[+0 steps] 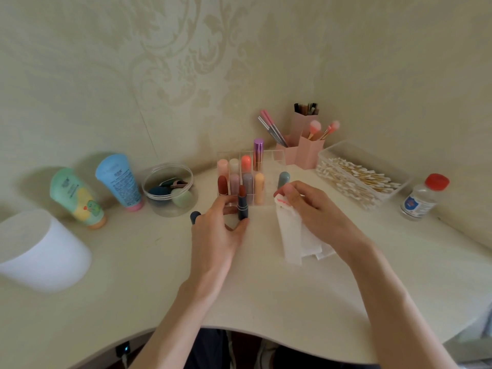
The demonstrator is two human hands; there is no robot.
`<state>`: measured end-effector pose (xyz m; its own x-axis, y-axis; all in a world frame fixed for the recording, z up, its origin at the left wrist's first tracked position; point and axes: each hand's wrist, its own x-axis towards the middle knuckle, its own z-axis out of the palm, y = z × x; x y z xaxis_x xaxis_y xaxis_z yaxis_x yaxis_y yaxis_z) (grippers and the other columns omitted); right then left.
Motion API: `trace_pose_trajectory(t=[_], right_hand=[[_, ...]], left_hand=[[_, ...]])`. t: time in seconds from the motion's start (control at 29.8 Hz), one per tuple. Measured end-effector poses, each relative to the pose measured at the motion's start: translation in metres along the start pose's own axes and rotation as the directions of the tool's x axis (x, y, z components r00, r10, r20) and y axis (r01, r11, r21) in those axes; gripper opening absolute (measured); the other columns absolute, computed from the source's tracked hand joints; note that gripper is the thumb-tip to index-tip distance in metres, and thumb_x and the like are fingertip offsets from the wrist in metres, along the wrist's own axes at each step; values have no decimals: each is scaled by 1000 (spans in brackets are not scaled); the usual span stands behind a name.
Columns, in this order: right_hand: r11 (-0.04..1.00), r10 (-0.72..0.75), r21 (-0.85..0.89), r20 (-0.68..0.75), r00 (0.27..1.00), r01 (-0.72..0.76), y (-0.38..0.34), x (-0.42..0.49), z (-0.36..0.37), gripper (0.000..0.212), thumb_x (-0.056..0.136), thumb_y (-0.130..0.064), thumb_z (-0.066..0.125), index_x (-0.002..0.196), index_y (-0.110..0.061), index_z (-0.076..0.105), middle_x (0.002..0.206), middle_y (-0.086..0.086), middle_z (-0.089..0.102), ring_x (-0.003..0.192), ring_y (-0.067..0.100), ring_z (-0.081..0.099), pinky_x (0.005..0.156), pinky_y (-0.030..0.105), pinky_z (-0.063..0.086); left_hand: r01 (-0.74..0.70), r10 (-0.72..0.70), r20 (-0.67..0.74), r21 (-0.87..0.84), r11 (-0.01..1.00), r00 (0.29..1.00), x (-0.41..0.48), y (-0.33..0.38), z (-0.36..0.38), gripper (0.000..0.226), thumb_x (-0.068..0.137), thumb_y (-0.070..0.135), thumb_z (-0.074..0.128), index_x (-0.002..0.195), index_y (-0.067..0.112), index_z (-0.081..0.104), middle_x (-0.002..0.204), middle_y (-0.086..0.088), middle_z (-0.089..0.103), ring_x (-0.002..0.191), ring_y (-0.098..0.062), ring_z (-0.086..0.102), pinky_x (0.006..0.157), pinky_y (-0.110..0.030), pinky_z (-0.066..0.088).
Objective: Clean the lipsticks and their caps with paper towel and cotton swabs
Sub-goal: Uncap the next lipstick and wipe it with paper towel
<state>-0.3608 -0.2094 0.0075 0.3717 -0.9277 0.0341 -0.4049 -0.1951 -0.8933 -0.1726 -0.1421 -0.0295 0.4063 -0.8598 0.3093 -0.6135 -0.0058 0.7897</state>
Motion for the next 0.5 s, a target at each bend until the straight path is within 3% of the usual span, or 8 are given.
trace_pose_trajectory(t=[0.1,0.2,0.27,0.34,0.44,0.5], right_hand=[[1000,1,-20,29,1000,0,0,-1,0,53,108,-54,42,107,-8,68,100,22,66,73,12,54,65,29,39],[999,-14,-29,18,1000,15,-4,-2,-1,74,98,-73,43,104,-3,68,94,19,64,74,12,52,66,27,37],[1000,22,-18,29,999,-21,-11,-6,-3,70,90,-85,45,103,-22,73,96,-3,69,84,6,59,74,25,40],[999,42,-15,92,995,-41,-15,-9,-3,65,75,-91,54,110,-38,67,109,-13,69,100,2,62,80,25,42],[997,65,-55,189,980,-55,-16,-13,0,49,72,-69,67,115,-47,55,101,-4,69,91,18,68,73,33,51],[999,39,-40,249,968,-30,-15,-15,4,33,81,-54,60,113,-46,54,94,-4,70,87,22,66,72,37,52]], left_hand=[[-2,2,0,-2,1000,1000,-2,-1,-2,34,83,29,82,113,33,67,99,16,78,55,-3,66,89,-53,54],[26,-26,-5,-7,1000,1000,-8,-1,-10,37,85,27,82,119,30,69,104,18,77,51,-3,65,83,-41,58],[-7,9,-49,30,1000,999,-14,-1,-19,33,87,27,81,118,28,71,99,18,76,54,-3,64,76,-24,56],[-78,88,-132,81,994,987,-20,-1,-33,24,89,23,78,112,25,74,90,19,74,61,-3,62,67,-10,46],[-142,182,-222,185,972,958,-21,-11,-52,18,91,18,76,109,20,73,89,14,68,62,-6,57,66,-10,44],[-142,206,-227,270,952,952,-18,-23,-61,23,92,21,75,114,20,71,99,10,64,68,-8,53,66,-11,38]])
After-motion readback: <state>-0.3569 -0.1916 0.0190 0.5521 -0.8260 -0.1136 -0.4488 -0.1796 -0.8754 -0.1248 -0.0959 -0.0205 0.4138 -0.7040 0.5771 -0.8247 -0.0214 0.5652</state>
